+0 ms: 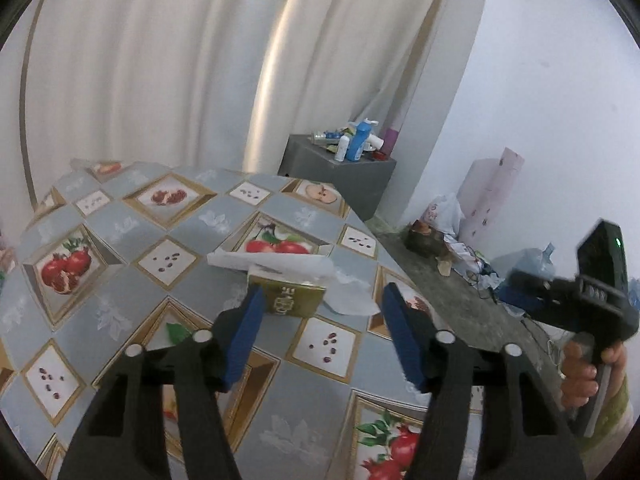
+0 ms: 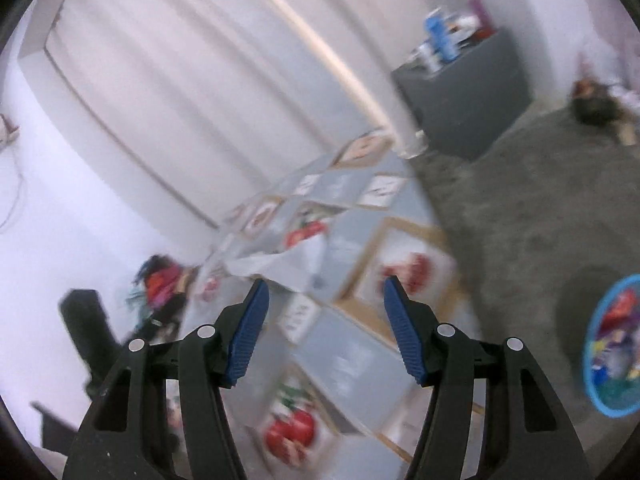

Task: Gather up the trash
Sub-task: 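Move both tools back over the table toward the gold carton, then grasp the white tissue with the right tool, lifting it off the table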

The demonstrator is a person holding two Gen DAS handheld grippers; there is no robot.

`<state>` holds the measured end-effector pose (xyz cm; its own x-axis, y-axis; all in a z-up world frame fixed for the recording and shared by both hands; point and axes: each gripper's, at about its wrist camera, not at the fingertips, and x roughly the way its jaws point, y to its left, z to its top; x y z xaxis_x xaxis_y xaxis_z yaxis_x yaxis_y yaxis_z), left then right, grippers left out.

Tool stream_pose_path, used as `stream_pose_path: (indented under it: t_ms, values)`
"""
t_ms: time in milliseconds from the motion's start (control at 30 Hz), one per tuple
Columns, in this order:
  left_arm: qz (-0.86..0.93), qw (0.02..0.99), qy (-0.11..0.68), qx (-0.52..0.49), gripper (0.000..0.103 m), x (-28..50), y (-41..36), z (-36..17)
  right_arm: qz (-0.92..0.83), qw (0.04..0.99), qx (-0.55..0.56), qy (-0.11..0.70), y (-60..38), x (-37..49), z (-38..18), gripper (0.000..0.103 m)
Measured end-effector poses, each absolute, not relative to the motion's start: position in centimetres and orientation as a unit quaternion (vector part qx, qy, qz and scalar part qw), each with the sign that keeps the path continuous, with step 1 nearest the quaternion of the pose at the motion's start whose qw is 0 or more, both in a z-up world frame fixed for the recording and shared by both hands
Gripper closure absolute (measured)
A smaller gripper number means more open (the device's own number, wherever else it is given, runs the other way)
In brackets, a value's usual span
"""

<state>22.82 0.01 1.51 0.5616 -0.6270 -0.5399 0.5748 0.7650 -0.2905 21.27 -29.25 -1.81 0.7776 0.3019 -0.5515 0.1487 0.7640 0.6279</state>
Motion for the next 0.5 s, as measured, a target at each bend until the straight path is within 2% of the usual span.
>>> stream_pose_path:
  t_ms: [200, 300, 367, 500]
  values:
    - [-0.344, 0.871, 0.346, -0.058, 0.079, 25.2, -0.7, -0.5, 0.091, 0.851, 0.369, 0.363, -27.0, 28.6, -3.9, 0.062]
    - [-0.346, 0.868, 0.351, -0.059, 0.089, 25.9, -1.1, -1.1, 0.101, 0.834, 0.382, 0.385, -25.8, 31.3, -5.2, 0.071]
    - [-0.346, 0.866, 0.357, -0.059, 0.092, 26.3, -1.5, -1.7, 0.106, 0.825, 0.387, 0.398, -25.3, 32.9, -6.2, 0.077]
    - [-0.34, 0.862, 0.371, -0.06, 0.095, 27.3, -2.0, -3.0, 0.113, 0.808, 0.392, 0.425, -24.5, 34.9, -7.8, 0.081]
